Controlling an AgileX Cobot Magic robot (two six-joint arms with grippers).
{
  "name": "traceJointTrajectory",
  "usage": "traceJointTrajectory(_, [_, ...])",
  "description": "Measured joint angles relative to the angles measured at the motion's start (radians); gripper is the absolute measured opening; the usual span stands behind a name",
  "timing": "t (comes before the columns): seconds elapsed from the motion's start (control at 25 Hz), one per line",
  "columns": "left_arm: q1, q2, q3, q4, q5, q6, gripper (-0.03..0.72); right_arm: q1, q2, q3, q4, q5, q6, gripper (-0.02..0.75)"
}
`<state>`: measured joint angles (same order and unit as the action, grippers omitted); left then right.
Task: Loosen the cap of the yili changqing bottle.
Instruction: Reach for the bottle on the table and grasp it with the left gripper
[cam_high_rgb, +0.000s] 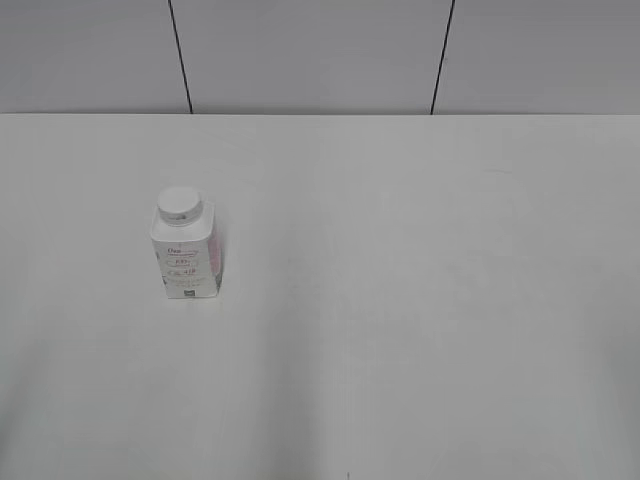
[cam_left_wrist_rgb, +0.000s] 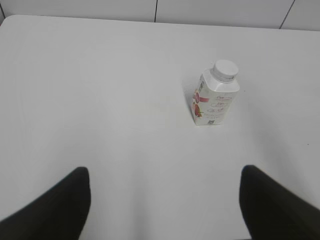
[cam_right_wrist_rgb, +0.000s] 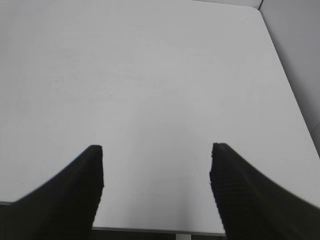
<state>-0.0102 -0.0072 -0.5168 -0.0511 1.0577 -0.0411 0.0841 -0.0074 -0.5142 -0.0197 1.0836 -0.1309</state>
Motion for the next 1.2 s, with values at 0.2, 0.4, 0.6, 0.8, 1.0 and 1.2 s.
traceJointTrajectory(0.2, [0.000, 0.000, 0.000, 0.000, 0.000, 0.000, 0.559, 0.000, 0.000, 0.000, 0.000, 0.000, 0.000, 0.533])
traceJointTrajectory(0.4, [0.000, 0.000, 0.000, 0.000, -0.003, 0.000, 0.559, 0.000, 0.000, 0.000, 0.000, 0.000, 0.000, 0.533])
traceJointTrajectory(0.6, [0.000, 0.035, -0.042, 0.000, -0.091, 0.001, 0.559, 0.000, 0.000, 0.000, 0.000, 0.000, 0.000, 0.533])
traceJointTrajectory(0.8, [0.000, 0.164, -0.060, -0.025, -0.239, 0.057, 0.559, 0.000, 0.000, 0.000, 0.000, 0.000, 0.000, 0.533])
traceJointTrajectory(1.0, [0.000, 0.298, -0.059, -0.043, -0.423, 0.119, 0.559, 0.000, 0.000, 0.000, 0.000, 0.000, 0.000, 0.533])
traceJointTrajectory(1.2, [0.000, 0.441, -0.059, -0.063, -0.570, 0.154, 0.559, 0.000, 0.000, 0.000, 0.000, 0.000, 0.000, 0.533])
